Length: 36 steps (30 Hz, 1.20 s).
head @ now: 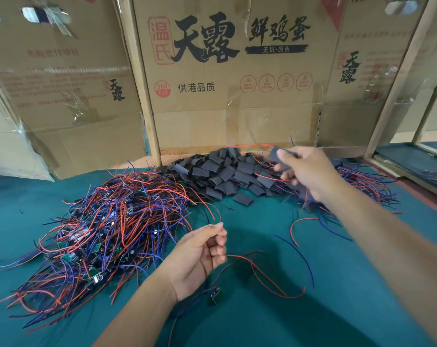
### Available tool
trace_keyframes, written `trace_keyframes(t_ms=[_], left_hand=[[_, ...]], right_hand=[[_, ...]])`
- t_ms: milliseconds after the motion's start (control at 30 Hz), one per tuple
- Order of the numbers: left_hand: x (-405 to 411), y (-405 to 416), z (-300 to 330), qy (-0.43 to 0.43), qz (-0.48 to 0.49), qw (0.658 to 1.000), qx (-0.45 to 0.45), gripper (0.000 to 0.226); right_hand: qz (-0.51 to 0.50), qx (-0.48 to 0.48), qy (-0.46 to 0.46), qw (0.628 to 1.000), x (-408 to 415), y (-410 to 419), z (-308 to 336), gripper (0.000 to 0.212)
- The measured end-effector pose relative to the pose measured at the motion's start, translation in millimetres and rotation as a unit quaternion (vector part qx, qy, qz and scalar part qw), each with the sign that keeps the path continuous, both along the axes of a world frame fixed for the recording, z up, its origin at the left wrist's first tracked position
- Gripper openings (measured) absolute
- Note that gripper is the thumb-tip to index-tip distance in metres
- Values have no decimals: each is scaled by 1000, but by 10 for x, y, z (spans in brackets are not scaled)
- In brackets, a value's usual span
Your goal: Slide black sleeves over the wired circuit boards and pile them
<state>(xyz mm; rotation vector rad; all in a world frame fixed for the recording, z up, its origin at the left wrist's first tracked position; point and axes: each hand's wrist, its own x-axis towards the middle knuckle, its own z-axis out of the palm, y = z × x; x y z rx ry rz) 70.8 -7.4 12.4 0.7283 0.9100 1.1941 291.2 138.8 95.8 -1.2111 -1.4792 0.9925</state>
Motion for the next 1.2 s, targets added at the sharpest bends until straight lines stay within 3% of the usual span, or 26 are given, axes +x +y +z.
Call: trace_keyframes(t_ms=[67,100,200,300,433,533,700,833,967,1033,1133,1200], left_hand=[[-8,9,-11,1,4,1000,-9,12],[-20,10,-16,3,2,1000,-13,11],[-52,13,-29,6,-6,1000,-20,9],[-90,19,-30,1,-5,1000,-17,9],[-118,25,-14,-6,6,1000,-15,11],[-133,30,-20,-8,11,1000,-18,12],[-159,41,-38,-7,14,1000,-21,15],[-155,41,-48,-9,21,999,-28,18],[-136,36,-54,9,38,998,-51,25],[-111,42,-54,16,54,996,-75,36],[-87,53,-43,16,74,992,-98,50],[-104,41,-39,15,76,992,-100,50]], right_hand=[[-59,-22,-40,997,139,422,112,19],[-96,-24,-103,990,212,617,142,23],[-203,-22,-341,918,409,1011,88,38],[-245,-30,-453,857,490,1102,-87,44],[-272,14,-541,796,486,1073,-174,40],[-266,16,-569,778,493,1066,-144,33],[-276,78,-641,712,454,982,-102,46],[-207,179,-631,726,-9,745,-56,41],[5,208,-525,825,-711,274,-63,20],[100,216,-463,854,-1080,14,-76,17],[220,240,-399,857,-1665,-325,-136,15],[247,266,-379,851,-2008,-474,-182,13]])
